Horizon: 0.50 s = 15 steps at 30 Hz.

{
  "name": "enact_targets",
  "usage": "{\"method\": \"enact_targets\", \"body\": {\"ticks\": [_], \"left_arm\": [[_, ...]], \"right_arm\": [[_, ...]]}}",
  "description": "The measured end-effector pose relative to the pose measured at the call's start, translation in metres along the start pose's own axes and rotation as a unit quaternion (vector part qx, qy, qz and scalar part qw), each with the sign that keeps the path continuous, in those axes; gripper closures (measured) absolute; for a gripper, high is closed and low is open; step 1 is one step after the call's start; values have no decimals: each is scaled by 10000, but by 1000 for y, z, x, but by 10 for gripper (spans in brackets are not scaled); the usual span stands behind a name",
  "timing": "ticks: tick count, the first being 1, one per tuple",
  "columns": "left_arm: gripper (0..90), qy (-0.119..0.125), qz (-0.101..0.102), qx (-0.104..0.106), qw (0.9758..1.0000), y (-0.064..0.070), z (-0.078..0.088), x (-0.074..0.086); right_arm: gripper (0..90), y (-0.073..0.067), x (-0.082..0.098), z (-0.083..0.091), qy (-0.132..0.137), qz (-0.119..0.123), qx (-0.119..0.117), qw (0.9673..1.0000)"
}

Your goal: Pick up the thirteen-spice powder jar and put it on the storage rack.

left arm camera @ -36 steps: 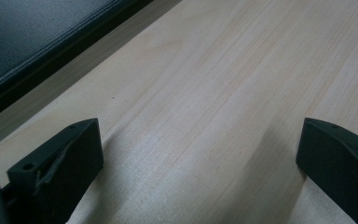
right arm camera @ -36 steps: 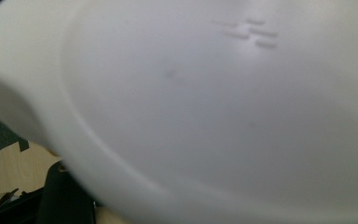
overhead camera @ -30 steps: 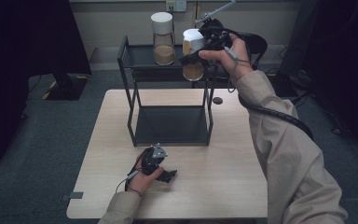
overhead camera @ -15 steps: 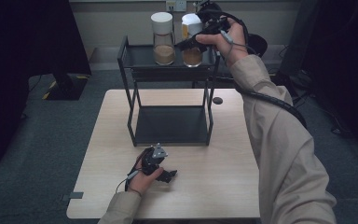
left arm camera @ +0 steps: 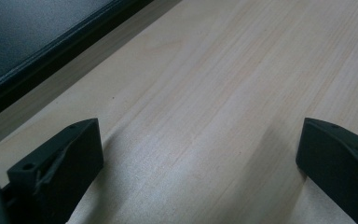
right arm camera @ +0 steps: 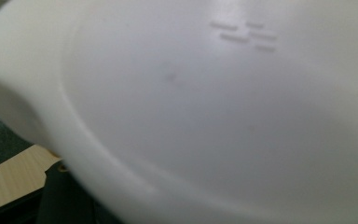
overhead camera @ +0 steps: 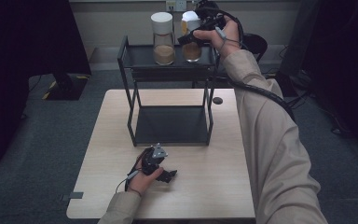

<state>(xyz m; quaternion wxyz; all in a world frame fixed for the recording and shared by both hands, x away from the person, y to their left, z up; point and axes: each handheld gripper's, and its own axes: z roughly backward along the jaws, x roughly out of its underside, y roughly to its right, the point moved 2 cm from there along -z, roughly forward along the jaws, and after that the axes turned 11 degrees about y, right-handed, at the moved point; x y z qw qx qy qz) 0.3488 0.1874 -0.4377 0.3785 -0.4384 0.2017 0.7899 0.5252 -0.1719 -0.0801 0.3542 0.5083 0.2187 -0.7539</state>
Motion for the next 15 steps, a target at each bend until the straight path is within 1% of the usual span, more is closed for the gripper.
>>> {"method": "enact_targets", "body": {"ticks": [3, 8, 11, 15], "left_arm": [[0, 1, 0, 2, 10000, 0, 0, 0], [0, -1, 0, 2, 10000, 0, 0, 0], [0, 2, 7, 4, 10000, 0, 0, 0], [0, 2, 7, 1, 10000, 0, 0, 0]], "right_arm": [[303, 5, 5, -5, 103, -77, -27, 9999], [303, 8, 8, -11, 116, -89, -9, 9999], [302, 9, 13, -11, 235, -139, -1, 9996], [301, 7, 14, -12, 271, -19, 2, 9996]]}}
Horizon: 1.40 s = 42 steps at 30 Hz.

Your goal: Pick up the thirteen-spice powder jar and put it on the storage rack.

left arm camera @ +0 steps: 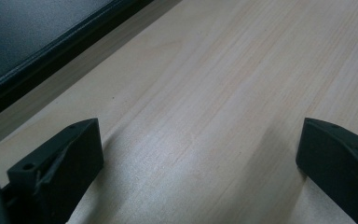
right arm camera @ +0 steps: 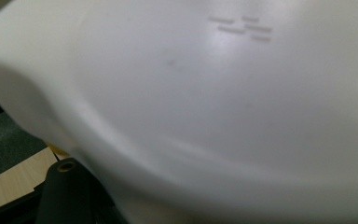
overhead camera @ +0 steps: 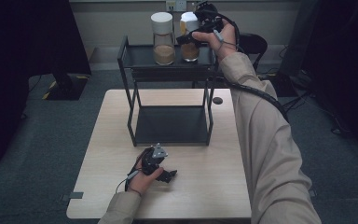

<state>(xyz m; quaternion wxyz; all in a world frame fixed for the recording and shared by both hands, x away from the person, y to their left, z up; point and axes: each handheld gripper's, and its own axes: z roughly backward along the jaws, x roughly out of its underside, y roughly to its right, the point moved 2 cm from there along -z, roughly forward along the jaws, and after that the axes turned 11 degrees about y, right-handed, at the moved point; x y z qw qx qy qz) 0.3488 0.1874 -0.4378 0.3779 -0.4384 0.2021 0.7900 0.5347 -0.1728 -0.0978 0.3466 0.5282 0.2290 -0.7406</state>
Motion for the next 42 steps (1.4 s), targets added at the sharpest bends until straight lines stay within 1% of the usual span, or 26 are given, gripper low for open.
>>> {"method": "enact_targets", "body": {"ticks": [3, 8, 10, 13, 15, 16, 19, 21, 23, 24, 27, 29, 31, 33, 36, 39, 42], "left_arm": [[0, -4, -7, 1, 10000, 0, 0, 0], [0, -8, -7, 3, 10000, 0, 0, 0], [0, -10, -3, 4, 10000, 0, 0, 0], [0, -11, -7, 0, 10000, 0, 0, 0], [0, -9, -7, -1, 10000, 0, 0, 0], [0, -9, -7, 0, 10000, 0, 0, 0], [0, -11, -5, 4, 10000, 0, 0, 0], [0, -8, -9, 2, 10000, 0, 0, 0], [0, -3, -7, 3, 10000, 0, 0, 0], [0, -4, -7, 2, 10000, 0, 0, 0], [0, -2, -4, -1, 10000, 0, 0, 0], [0, -7, -12, 1, 10000, 0, 0, 0], [0, 0, -3, 1, 10000, 0, 0, 0], [0, -1, -6, 2, 10000, 0, 0, 0], [0, -2, -7, 1, 10000, 0, 0, 0], [0, -3, -6, 1, 10000, 0, 0, 0], [0, 0, -7, -1, 10000, 0, 0, 0]], "right_arm": [[299, 0, 1, 0, 29, -26, 6, 10000], [296, -5, 3, 1, 47, 113, 39, 9999], [278, -6, 5, 1, 56, 78, 76, 9999], [232, -7, 5, 2, 41, 95, 142, 9998], [179, -8, 5, 3, 8, 77, 159, 9998], [156, -7, 4, 3, -32, 57, 121, 9999], [66, -11, 6, 7, -37, 3, 237, 9997], [43, -14, 7, 9, -44, -50, 257, 9996], [19, -20, 9, 13, 28, 2, 380, 9993], [7, -21, 10, 15, 54, -34, 399, 9992], [6, -26, 11, 20, 77, 1, 430, 9990], [8, -29, 12, 23, 80, -73, 475, 9988], [8, -31, 15, 27, 159, -124, 461, 9987], [8, -32, 17, 30, 193, -212, 498, 9983], [6, -37, 20, 34, 224, -203, 584, 9978], [7, -41, 23, 38, 253, -266, 562, 9977], [7, -47, 27, 43, 294, -250, 559, 9977]]}}
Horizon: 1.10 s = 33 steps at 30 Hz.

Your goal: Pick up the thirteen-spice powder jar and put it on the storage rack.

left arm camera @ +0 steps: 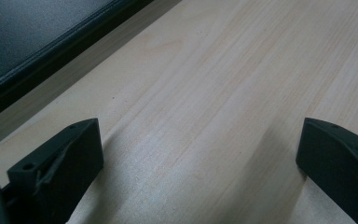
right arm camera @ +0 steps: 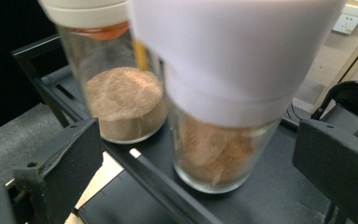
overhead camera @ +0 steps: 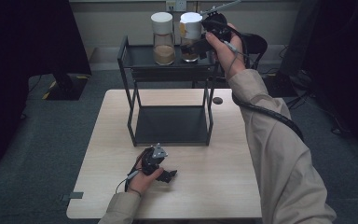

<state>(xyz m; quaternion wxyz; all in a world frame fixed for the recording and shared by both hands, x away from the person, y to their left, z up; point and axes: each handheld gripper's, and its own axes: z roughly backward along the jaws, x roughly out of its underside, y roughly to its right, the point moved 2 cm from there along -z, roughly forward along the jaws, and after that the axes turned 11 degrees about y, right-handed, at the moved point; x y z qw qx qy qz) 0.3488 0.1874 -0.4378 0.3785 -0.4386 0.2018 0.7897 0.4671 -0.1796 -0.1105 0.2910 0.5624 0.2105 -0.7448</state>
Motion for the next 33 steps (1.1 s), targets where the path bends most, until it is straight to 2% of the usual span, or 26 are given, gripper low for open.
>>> {"method": "enact_targets", "body": {"ticks": [5, 14, 21, 33], "left_arm": [[0, -1, -1, 1, 10000, 0, 0, 0], [0, -3, -3, 1, 10000, 0, 0, 0], [0, -3, -1, 1, 10000, 0, 0, 0], [0, -4, -1, 1, 10000, 0, 0, 0]], "right_arm": [[9, -4, 7, 7, 53, -77, -87, 9999], [10, -15, 20, 16, 147, -57, -226, 9996], [10, -17, 30, 21, 242, -159, -341, 9990], [10, -22, 43, 27, 236, -131, -529, 9982]]}}
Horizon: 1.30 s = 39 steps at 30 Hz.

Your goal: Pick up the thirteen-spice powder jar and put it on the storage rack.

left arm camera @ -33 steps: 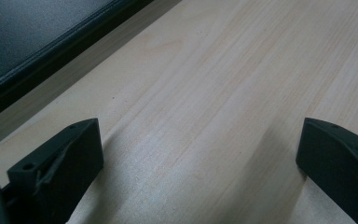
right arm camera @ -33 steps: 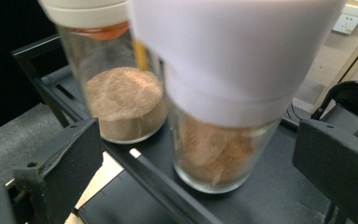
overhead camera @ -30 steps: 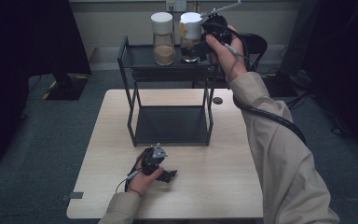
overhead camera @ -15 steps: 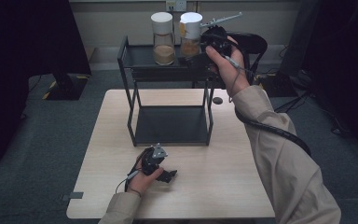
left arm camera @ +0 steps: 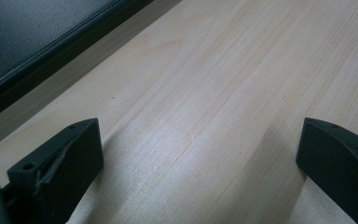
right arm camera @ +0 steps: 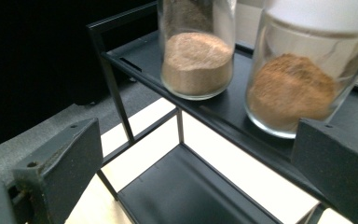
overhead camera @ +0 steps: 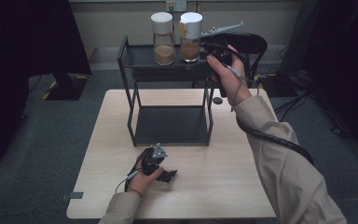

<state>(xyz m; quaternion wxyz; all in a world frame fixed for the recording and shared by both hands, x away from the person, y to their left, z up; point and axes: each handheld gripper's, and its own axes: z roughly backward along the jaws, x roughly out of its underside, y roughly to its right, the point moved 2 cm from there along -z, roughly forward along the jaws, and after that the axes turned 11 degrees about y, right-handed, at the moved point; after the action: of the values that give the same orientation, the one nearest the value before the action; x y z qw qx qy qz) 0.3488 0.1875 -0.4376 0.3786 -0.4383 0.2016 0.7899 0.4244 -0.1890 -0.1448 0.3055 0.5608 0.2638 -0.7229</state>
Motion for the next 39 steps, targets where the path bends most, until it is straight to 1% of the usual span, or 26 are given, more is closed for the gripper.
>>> {"method": "enact_targets", "body": {"ticks": [4, 11, 18, 23, 27, 33, 39], "left_arm": [[0, -1, 0, 2, 10000, 0, 0, 0], [0, -2, -3, 1, 10000, 0, 0, 0], [0, 4, -10, -4, 10000, 0, 0, 0], [0, 5, -8, -4, 10000, 0, 0, 0], [0, 5, -8, -5, 10000, 0, 0, 0], [0, 5, -8, -4, 10000, 0, 0, 0], [0, 6, -7, -5, 10000, 0, 0, 0]], "right_arm": [[10, -2, 7, -1, 0, 5, -61, 10000], [10, -11, 17, -4, -5, 56, -164, 9998], [12, -18, 30, -9, -15, 60, -326, 9994], [14, -22, 37, -9, -38, 85, -325, 9994], [15, -23, 44, -8, -9, 46, -341, 9994], [16, -24, 56, -7, -47, 20, -390, 9992], [17, -22, 70, -6, -59, -91, -378, 9992]]}}
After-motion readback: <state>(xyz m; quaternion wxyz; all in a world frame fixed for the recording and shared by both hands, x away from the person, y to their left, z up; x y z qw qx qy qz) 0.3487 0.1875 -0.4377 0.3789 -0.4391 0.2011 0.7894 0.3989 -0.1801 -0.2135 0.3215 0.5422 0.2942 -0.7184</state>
